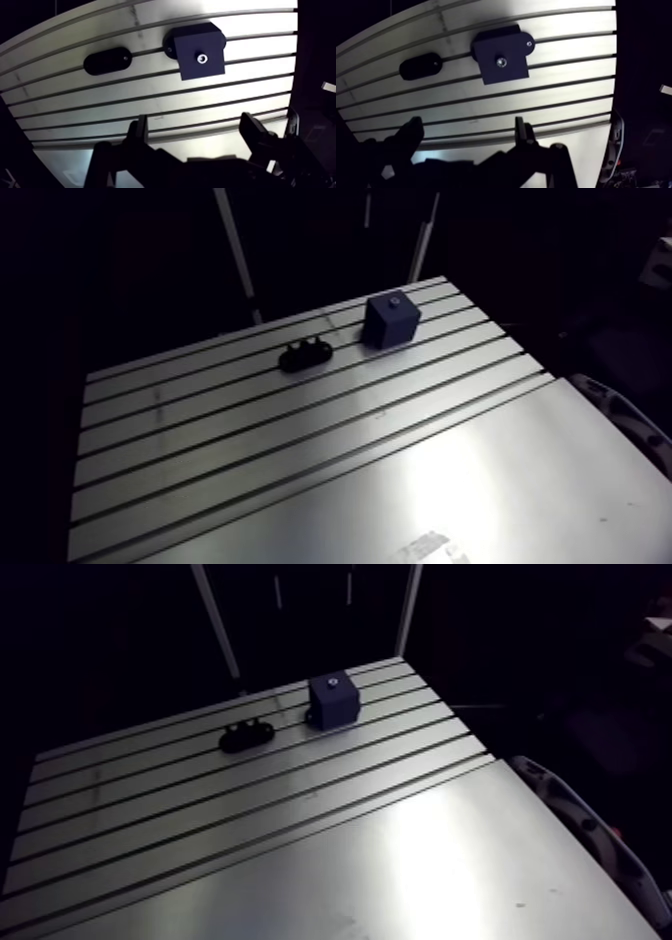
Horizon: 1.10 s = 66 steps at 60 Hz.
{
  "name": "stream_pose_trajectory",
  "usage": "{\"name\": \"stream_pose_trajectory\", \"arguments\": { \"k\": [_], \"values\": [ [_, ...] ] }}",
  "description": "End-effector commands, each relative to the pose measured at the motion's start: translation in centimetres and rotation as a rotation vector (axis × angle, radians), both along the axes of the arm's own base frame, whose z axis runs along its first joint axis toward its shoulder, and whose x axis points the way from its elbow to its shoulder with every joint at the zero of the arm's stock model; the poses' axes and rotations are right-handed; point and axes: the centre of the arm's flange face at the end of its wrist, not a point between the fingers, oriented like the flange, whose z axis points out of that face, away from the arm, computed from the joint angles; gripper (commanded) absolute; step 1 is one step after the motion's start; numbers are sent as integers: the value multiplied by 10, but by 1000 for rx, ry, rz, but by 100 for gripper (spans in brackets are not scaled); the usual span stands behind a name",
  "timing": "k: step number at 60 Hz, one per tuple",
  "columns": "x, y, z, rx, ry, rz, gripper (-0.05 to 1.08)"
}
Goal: Pick up the M10 bolt and insert it into the hole until fully seated.
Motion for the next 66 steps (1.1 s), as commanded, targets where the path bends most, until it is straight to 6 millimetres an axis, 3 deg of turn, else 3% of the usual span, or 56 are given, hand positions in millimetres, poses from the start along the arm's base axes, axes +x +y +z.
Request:
{"name": "stream_pose_trajectory", "arguments": {
  "k": [1, 12, 32, 47, 66],
  "values": [
    [90, -72, 57, 33, 88, 21, 0],
    [97, -118, 58, 33, 109, 90, 0],
    [97, -150, 57, 43, 128, 120, 0],
    [106, -155, 52, 71, 202, 125, 0],
    [92, -155, 63, 82, 270, 110, 0]
  ]
}}
